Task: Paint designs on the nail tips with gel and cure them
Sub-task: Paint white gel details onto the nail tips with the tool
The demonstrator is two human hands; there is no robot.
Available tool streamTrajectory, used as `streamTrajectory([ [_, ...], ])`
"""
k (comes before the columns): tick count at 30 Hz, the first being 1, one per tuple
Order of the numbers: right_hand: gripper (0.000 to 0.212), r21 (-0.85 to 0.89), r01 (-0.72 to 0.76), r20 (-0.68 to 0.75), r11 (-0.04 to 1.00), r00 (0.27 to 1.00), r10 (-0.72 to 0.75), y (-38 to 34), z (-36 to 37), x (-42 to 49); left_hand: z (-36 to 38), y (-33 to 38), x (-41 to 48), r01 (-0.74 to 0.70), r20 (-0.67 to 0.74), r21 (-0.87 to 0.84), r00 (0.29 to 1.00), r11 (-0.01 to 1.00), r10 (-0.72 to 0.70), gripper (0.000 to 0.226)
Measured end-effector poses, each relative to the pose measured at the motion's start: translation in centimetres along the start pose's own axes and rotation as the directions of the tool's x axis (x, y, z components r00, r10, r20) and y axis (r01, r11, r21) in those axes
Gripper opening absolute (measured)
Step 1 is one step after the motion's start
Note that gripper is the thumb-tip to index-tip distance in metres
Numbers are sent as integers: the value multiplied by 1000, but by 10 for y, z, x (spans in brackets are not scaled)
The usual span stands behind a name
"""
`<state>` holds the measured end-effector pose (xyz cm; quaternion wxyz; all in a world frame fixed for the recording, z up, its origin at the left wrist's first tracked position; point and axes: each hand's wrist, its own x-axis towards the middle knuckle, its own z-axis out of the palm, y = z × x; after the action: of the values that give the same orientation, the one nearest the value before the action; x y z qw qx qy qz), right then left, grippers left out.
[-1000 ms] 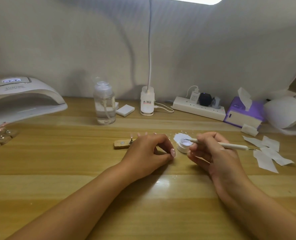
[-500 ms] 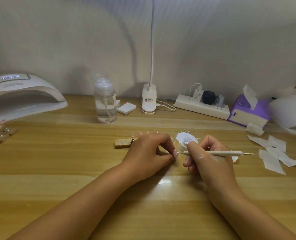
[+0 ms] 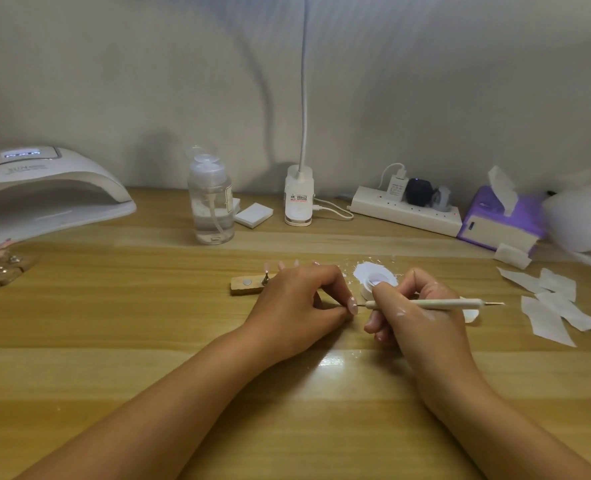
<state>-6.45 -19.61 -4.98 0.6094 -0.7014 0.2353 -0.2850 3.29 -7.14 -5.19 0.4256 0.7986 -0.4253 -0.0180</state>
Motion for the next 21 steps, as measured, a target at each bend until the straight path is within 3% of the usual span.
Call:
streamTrajectory([
  [21,25,-14,10,9,1000,1000,-10,0,0,-1,-1,2,-1,-8,3,7,1000,1000,8,28],
])
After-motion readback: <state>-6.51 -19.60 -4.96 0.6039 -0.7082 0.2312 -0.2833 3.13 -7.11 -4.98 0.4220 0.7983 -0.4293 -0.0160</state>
